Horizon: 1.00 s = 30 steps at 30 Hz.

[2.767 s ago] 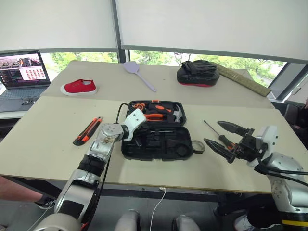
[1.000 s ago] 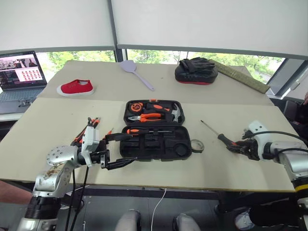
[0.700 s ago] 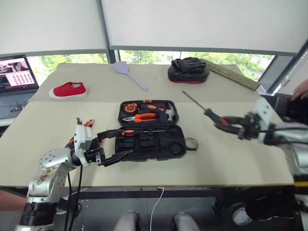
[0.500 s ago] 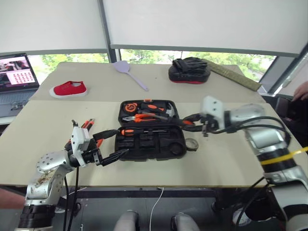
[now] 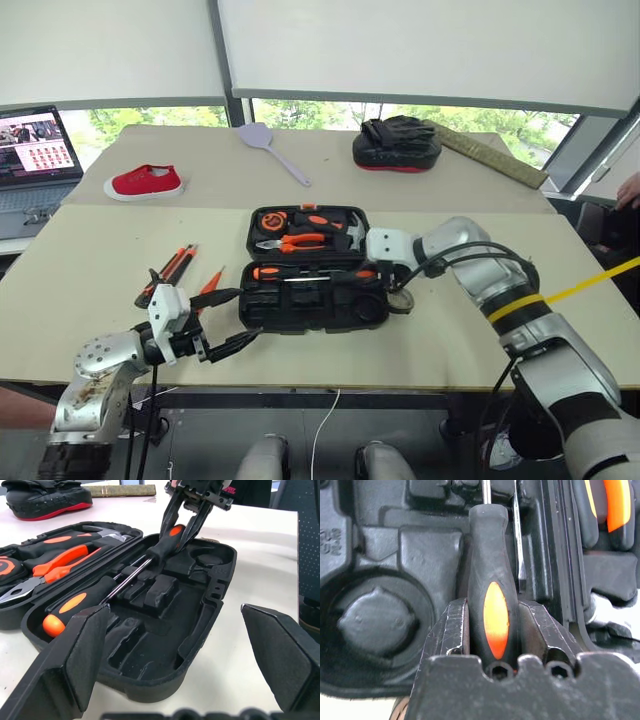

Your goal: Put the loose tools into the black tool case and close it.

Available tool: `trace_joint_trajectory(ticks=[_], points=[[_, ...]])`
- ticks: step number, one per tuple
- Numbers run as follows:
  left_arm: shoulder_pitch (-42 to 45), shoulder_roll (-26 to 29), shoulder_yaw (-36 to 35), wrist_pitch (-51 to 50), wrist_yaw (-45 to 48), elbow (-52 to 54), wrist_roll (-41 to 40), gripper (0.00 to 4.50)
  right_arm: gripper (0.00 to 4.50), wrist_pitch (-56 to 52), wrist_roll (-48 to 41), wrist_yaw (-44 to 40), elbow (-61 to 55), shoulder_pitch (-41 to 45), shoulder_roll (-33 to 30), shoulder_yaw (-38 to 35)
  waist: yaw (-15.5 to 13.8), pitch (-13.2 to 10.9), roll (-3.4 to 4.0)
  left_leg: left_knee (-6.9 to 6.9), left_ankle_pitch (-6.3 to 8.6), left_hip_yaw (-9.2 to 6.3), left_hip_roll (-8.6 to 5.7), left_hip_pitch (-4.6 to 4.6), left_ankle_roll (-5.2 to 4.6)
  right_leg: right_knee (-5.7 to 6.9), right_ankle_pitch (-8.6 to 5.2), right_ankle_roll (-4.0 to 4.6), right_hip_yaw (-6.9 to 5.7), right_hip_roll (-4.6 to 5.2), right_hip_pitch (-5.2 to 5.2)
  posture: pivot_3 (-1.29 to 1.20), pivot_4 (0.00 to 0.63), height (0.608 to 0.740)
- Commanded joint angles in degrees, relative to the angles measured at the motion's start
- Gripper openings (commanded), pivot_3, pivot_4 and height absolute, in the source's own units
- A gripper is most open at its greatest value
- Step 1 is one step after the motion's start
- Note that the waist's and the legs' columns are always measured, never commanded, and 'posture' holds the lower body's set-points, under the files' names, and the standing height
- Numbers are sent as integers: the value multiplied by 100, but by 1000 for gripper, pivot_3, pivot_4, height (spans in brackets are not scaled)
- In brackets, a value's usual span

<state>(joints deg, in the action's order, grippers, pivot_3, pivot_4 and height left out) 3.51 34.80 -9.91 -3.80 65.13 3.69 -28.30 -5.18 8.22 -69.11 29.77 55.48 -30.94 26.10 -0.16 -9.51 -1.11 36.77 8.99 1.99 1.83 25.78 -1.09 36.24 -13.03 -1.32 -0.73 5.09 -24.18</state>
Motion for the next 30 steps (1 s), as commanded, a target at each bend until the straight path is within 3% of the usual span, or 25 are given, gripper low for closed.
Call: trace_joint_trajectory(ticks=[1,5,6,9,13,18,21,25,27,30], points=[[42,16,27,107,-36,158,27,4500,1028,157,161,-62,150,137,12,-10,1,0,0,0,0,1,0,0,0,-1,0,0,0,0,0,0,150,740],[72,17,32,97,-76,165,36,4500,1028,205,207,-227,194,151,10,-6,-2,0,0,0,0,2,-1,0,0,0,0,0,1,1,1,0,150,740],[75,13,35,84,-99,182,39,4500,1528,437,96,-276,177,166,-9,-108,-2,0,0,0,0,2,-1,0,0,0,0,0,1,1,1,0,150,740],[69,5,33,59,-151,211,39,4500,2451,1188,-358,-703,198,306,-123,-439,-10,0,0,0,0,2,-2,1,0,-1,0,-1,1,1,0,0,150,740],[11,9,24,119,-128,154,35,4500,2451,1387,-666,-855,608,648,-189,-858,25,-1,0,-1,0,4,-1,1,0,0,0,-1,3,1,0,0,150,740],[-7,-15,18,163,-139,104,44,4500,2451,792,-1332,-995,758,635,161,-1332,55,0,0,-1,0,4,3,-2,0,1,1,0,3,-1,2,0,150,740],[-16,-36,26,186,-162,89,66,4500,1732,643,-1359,-644,766,370,552,-1386,87,0,0,-5,0,4,5,-9,0,6,1,2,4,-2,5,0,150,740],[-47,-38,30,206,-192,78,122,4500,426,739,-1146,-113,921,61,991,-1322,89,0,0,-7,0,6,3,-14,0,22,1,4,8,-1,2,0,150,740],[-50,-32,26,202,-222,76,166,4500,97,971,-932,58,1132,-74,1107,-1201,90,0,0,-6,0,7,1,-14,1,40,0,3,13,5,-4,0,150,740],[-64,-29,23,218,-247,59,202,4500,97,935,-836,53,1355,-189,1211,-1121,76,0,0,-6,0,8,-1,-18,1,42,-1,3,12,5,-1,0,150,740]])
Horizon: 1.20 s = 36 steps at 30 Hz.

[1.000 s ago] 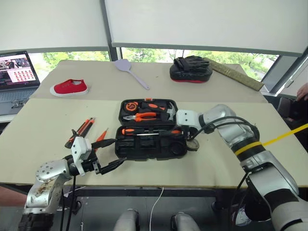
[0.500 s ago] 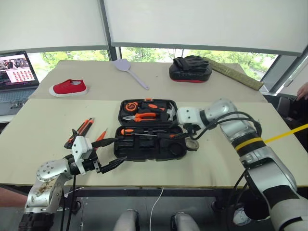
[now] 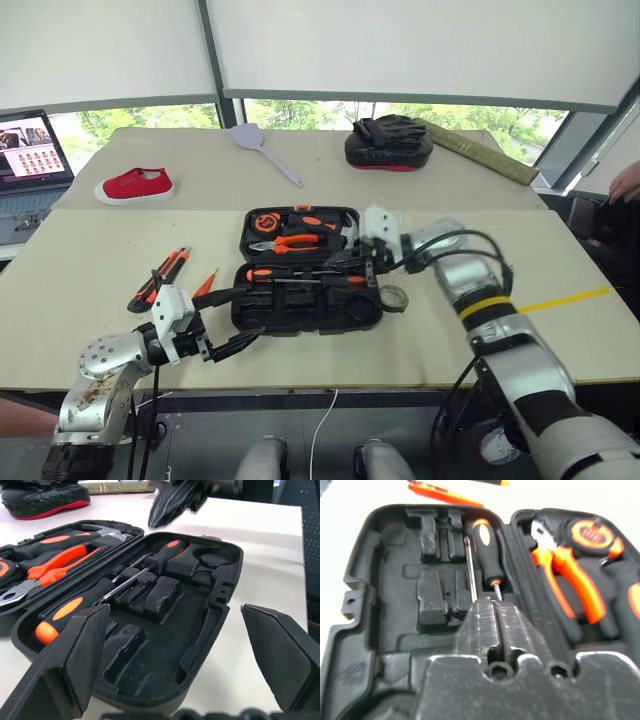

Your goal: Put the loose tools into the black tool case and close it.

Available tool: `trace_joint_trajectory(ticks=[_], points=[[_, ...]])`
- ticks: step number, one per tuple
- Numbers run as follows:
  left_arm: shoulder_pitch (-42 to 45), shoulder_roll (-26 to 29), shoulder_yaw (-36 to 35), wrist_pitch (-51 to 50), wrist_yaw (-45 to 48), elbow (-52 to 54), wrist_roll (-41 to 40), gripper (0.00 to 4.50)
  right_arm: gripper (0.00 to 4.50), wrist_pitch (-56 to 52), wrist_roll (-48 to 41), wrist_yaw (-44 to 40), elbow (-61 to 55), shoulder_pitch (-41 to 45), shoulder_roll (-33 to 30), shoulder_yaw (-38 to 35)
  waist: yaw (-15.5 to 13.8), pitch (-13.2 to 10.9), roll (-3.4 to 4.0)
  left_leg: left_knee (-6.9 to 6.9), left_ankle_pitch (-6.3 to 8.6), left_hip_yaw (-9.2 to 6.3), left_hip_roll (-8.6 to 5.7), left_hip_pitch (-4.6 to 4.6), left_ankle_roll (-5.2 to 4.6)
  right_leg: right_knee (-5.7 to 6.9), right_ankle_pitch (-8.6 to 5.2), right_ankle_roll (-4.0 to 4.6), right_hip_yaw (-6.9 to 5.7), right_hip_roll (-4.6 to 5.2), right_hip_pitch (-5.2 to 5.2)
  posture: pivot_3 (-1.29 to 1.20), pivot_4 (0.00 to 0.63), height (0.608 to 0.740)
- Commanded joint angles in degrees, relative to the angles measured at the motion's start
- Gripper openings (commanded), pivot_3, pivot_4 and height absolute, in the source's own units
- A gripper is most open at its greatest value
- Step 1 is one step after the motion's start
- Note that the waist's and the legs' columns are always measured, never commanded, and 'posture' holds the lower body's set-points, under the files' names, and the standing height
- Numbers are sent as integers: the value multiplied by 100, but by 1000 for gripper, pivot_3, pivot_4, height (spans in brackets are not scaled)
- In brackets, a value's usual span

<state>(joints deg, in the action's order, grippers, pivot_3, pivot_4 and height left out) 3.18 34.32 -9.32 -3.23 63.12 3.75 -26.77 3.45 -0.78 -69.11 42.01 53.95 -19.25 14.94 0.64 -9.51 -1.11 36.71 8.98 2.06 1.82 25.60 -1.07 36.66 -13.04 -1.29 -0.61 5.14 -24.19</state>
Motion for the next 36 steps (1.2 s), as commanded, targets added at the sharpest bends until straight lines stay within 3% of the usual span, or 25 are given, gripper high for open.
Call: trace_joint_trajectory(ticks=[1,11,16,17,18,22,28,32,36], points=[[-48,24,-37,168,-51,49,63,4500,97,149,191,84,285,-60,56,93,-1,0,0,0,0,0,0,0,1,0,0,0,0,0,1,0,150,740],[-99,84,-65,92,-224,73,148,4500,97,-142,616,569,818,85,389,354,49,11,-5,0,-8,1,15,-47,15,23,-11,22,0,-12,16,0,150,740],[-257,95,-401,125,-215,-123,-46,4500,97,-277,-257,65,-286,-158,294,-231,54,12,-5,0,-8,1,27,-54,17,36,-15,38,2,-21,12,0,150,740],[-321,106,-557,103,-217,-143,-146,4500,608,-297,-460,-41,-647,-283,193,-376,49,12,-5,-1,-8,0,29,-51,17,36,-13,47,1,-23,9,0,150,740],[-406,129,-778,93,-238,-174,-263,4500,730,-353,-690,-161,-1076,-462,52,-538,44,11,-5,-2,-8,0,30,-43,17,35,-16,49,1,-23,3,0,150,740],[-943,310,-1808,194,-372,-388,-505,4500,2273,-138,-1597,-184,-2519,-1392,-353,-1369,8,9,-6,-13,7,-1,33,-25,37,30,-28,31,2,-14,-6,0,150,740],[-2060,635,-3212,254,-548,-1056,-450,4500,4180,274,-2470,-520,-3615,-2923,-903,-2252,7,13,-15,-41,11,2,19,-31,42,-2,-38,21,-4,5,4,0,150,740],[-2781,782,-3707,155,-646,-1515,-282,4500,4350,641,-2673,-819,-3763,-3825,-1252,-2576,7,13,-18,-41,20,8,24,-36,57,-1,-71,31,-10,14,-1,0,150,740],[-3050,787,-3698,-560,-859,-835,-564,4500,4350,579,-2761,-627,-3861,-4022,-1347,-2661,8,13,-23,-42,46,8,36,-51,101,-2,-101,37,-13,23,-2,0,150,740]])
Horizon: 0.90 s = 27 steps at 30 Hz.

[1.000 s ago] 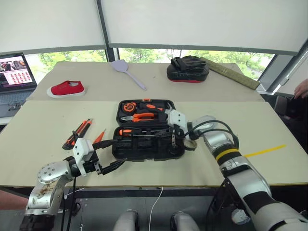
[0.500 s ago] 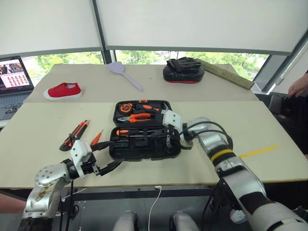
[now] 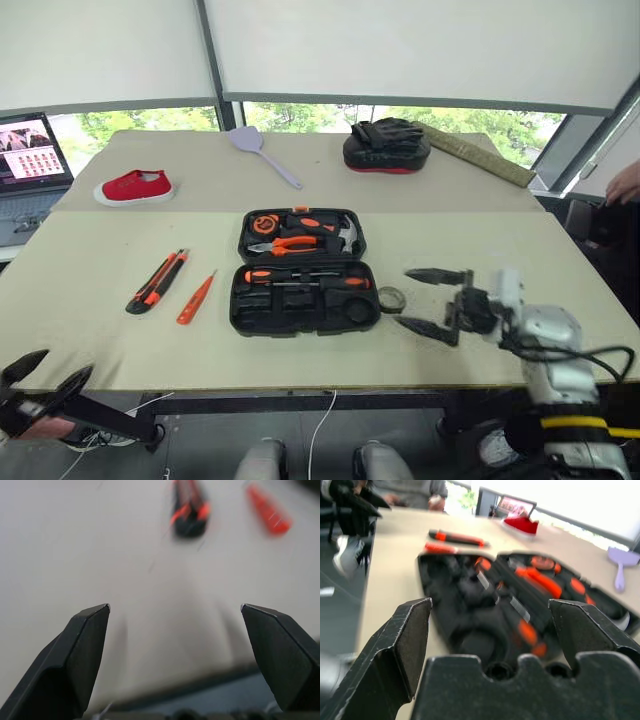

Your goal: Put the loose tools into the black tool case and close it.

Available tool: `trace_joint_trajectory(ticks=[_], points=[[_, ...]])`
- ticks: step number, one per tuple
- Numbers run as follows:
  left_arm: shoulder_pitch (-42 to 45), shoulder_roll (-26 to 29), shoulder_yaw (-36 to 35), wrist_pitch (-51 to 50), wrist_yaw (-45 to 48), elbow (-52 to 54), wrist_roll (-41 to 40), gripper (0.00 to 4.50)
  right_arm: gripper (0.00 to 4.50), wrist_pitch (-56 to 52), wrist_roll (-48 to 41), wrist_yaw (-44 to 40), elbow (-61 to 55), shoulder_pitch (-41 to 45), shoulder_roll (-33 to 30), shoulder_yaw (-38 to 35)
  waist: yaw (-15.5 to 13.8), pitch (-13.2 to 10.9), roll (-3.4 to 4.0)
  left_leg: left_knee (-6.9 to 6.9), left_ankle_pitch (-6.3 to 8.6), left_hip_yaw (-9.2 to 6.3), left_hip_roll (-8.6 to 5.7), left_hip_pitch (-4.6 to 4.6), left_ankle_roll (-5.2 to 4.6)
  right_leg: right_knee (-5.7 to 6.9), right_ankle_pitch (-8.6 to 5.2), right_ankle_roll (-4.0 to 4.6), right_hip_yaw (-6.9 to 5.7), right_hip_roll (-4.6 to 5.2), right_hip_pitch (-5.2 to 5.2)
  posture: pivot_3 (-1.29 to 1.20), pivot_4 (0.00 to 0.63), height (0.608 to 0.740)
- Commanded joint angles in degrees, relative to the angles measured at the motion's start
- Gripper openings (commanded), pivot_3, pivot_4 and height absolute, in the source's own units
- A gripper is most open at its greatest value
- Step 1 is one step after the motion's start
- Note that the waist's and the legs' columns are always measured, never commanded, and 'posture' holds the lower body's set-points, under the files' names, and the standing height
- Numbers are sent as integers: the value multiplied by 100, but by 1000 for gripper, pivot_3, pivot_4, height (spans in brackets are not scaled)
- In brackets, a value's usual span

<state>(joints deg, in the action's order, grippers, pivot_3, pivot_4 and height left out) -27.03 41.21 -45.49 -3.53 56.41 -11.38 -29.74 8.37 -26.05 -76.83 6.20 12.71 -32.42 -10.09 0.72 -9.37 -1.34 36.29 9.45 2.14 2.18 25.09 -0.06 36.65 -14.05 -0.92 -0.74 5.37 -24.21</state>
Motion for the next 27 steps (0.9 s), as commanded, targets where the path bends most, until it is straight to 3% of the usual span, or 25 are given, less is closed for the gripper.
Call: trace_joint_trajectory(ticks=[1,4,11,12,17,23,26,27], points=[[-31,110,-11,-778,-192,1014,-427,4500,4350,53,-260,185,-352,126,-30,-146,-5,-1,-2,0,3,-3,3,-2,5,4,1,0,-1,3,-5,0,150,740],[36,202,272,-1713,-366,2124,-940,4500,4350,-94,-345,233,-576,235,-56,-55,-58,-2,-4,1,5,-7,35,-4,9,1,3,4,-16,4,-6,0,150,740],[1335,-46,1574,-3220,-2589,3669,-562,4500,4350,-561,-563,407,-1120,565,-77,143,-123,0,-8,4,-1,42,43,-1,5,7,24,5,8,-16,11,0,150,740],[1628,-138,1830,-3475,-2933,3736,-504,4500,4350,-612,-580,431,-1172,600,-70,174,-127,0,-7,5,-22,60,43,-1,-30,7,46,-6,8,-20,14,0,150,740],[2983,-572,2770,-4695,-4125,3276,-88,4500,4350,-806,-598,588,-1380,731,-52,328,-122,-5,-18,5,-29,82,40,6,-42,10,46,-7,17,-45,10,0,150,740],[4070,-851,3439,-4923,-4358,2258,393,4500,4350,-957,-595,758,-1534,813,-63,407,-126,-8,-24,13,-30,83,49,5,-42,12,46,-6,23,-63,9,0,150,740],[4261,-856,3602,-5218,-4508,2010,599,3803,4500,-1020,-594,815,-1621,824,-112,396,-134,-8,-24,13,-30,84,50,4,-41,13,46,-6,22,-64,9,0,150,740],[4244,-793,3703,-5394,-4504,2014,658,3366,4500,-1046,-594,833,-1650,829,-125,388,-134,-8,-24,13,-30,84,51,3,-41,14,47,-5,22,-64,10,0,150,740]])
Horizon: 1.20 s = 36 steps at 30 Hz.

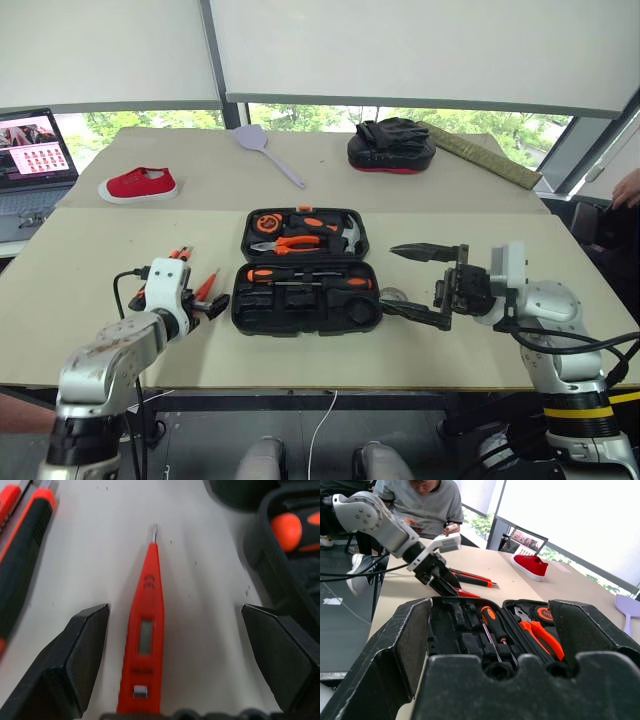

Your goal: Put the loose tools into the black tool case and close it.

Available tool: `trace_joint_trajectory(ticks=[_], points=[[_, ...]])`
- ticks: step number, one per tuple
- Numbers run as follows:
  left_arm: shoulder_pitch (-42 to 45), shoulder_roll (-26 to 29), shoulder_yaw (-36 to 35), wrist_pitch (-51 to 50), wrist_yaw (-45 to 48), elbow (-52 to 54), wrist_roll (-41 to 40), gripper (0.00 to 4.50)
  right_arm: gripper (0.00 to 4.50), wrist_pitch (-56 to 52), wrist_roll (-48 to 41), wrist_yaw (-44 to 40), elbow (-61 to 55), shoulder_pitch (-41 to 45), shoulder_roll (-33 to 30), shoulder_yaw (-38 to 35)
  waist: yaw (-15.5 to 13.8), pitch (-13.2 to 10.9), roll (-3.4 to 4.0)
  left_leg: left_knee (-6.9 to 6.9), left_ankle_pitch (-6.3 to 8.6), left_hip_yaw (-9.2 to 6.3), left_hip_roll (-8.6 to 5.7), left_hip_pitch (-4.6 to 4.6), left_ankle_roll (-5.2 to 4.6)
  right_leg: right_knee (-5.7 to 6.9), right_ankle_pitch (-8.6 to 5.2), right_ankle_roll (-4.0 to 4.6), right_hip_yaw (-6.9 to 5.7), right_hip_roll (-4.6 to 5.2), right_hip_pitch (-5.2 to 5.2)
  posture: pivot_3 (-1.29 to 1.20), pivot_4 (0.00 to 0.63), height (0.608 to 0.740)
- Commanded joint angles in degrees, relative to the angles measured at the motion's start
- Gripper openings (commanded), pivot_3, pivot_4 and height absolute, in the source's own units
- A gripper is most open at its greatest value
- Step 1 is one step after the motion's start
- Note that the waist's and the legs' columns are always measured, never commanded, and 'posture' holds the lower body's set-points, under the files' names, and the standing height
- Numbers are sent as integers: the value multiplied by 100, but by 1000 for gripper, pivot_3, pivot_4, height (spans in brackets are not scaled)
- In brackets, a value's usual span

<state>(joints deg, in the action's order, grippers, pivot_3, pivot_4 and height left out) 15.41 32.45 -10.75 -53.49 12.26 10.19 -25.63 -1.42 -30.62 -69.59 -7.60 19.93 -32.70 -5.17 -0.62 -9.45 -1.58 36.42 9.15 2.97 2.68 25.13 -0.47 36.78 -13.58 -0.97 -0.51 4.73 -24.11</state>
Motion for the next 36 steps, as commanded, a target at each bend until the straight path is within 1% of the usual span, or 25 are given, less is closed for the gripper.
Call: trace_joint_trajectory(ticks=[1,2,3,4,7,8,9,11,12,13,15,17,19,20,22,23,25,26,27,28,32,36], points=[[-66,146,287,-583,-106,-103,307,3093,4500,-93,-135,127,-306,110,-116,-117,3,1,1,0,0,0,0,0,0,0,1,2,1,0,0,0,150,740],[-135,175,275,-693,-80,-53,313,2621,4500,-110,-132,139,-343,111,-140,-128,10,1,2,0,0,0,0,-2,0,0,1,2,2,0,2,0,150,740],[-194,208,248,-769,-48,-5,309,2347,4500,-133,-141,153,-377,112,-161,-140,17,3,5,0,0,0,0,-4,0,0,1,2,3,0,2,0,150,740],[-243,249,220,-826,-32,41,326,1905,4500,-156,-155,175,-407,115,-183,-152,26,4,6,-1,0,1,0,-6,0,0,1,2,7,0,2,0,150,740],[-412,382,80,-819,109,103,335,793,4500,-198,-168,242,-482,91,-261,-216,59,4,6,-3,1,4,4,-11,1,0,1,4,11,-2,2,0,150,740],[-434,401,43,-749,161,98,335,556,4500,-183,-158,257,-486,75,-277,-233,74,4,6,-5,1,5,6,-12,1,1,1,5,13,-4,1,0,150,740],[-408,375,-52,-404,392,100,236,466,4500,-162,-147,265,-491,29,-305,-264,84,4,7,-6,1,6,8,-15,1,1,1,7,16,-6,1,0,150,740],[-345,326,-200,160,783,95,95,468,4500,-141,-142,289,-508,-34,-352,-299,92,4,6,-12,1,11,9,-23,1,1,1,9,23,-8,1,0,150,740],[-263,348,-364,459,1220,123,-142,468,4500,-150,-145,295,-531,-82,-398,-337,84,3,6,-13,1,12,10,-23,1,1,0,12,23,-9,1,0,150,740],[-170,461,-500,648,1727,137,-393,468,4500,-164,-142,288,-544,-123,-458,-382,70,3,5,-12,1,12,11,-22,1,0,1,13,23,-9,-1,0,150,740],[-65,890,-504,1082,2859,119,-647,468,4500,-213,-146,266,-530,-153,-582,-471,43,-6,-11,-8,1,13,11,-10,1,0,2,15,21,-9,-8,0,150,740],[-11,1362,-169,1923,4249,12,-595,468,4500,-316,-167,273,-464,-82,-708,-508,26,-12,-21,-5,0,14,14,1,3,-3,4,21,14,-9,-17,0,150,740],[145,1756,385,2686,5296,-222,-273,468,4500,-445,-164,249,-391,14,-823,-471,0,-11,-18,-6,1,15,12,3,3,-8,1,32,12,-4,-17,0,150,740],[294,1912,693,2847,5616,-359,-87,468,4500,-521,-159,224,-362,56,-878,-433,-9,-10,-16,-7,1,18,10,3,3,-12,-16,62,12,1,-16,0,150,740],[821,1969,1313,3102,5940,-664,356,468,4500,-587,-99,147,-288,147,-944,-336,-29,-9,-13,-8,1,22,5,2,3,-12,-18,62,12,7,-14,0,150,740],[1130,1913,1611,3058,5992,-778,544,468,4500,-632,-86,140,-266,187,-957,-296,-26,-10,-14,-7,0,23,3,2,3,-13,-18,60,12,8,-11,0,150,740],[1683,1691,2113,3070,5948,-1062,982,468,4500,-688,-55,141,-226,258,-953,-229,-38,-12,-18,-3,0,24,4,7,1,-12,-18,55,11,4,-11,0,150,740],[1915,1577,2330,3063,5878,-1215,1213,468,4500,-712,-45,151,-221,281,-942,-202,-62,-12,-19,5,-1,23,5,15,1,-9,-18,40,7,1,-12,0,150,740],[2133,1453,2532,3005,5736,-1377,1473,468,4500,-728,-34,156,-235,285,-932,-177,-57,-13,-19,15,-1,23,5,22,0,-8,3,1,7,-3,-13,0,150,740],[2351,1303,2733,2993,5664,-1543,1694,468,4500,-757,-47,178,-275,269,-918,-158,-53,-13,-19,20,0,24,7,27,0,-10,4,-6,10,-8,-15,0,150,740],[2742,932,3016,2995,5602,-1898,2023,468,4500,-791,-69,221,-357,207,-909,-132,1,-13,-20,29,4,23,9,33,-8,-10,5,-9,17,-15,-16,0,150,740],[2920,850,3360,3263,5778,-2119,2437,468,4500,-822,-89,282,-448,110,-918,-163,0,-14,-21,31,6,22,16,33,-10,-5,5,-8,21,-26,-18,0,150,740]])
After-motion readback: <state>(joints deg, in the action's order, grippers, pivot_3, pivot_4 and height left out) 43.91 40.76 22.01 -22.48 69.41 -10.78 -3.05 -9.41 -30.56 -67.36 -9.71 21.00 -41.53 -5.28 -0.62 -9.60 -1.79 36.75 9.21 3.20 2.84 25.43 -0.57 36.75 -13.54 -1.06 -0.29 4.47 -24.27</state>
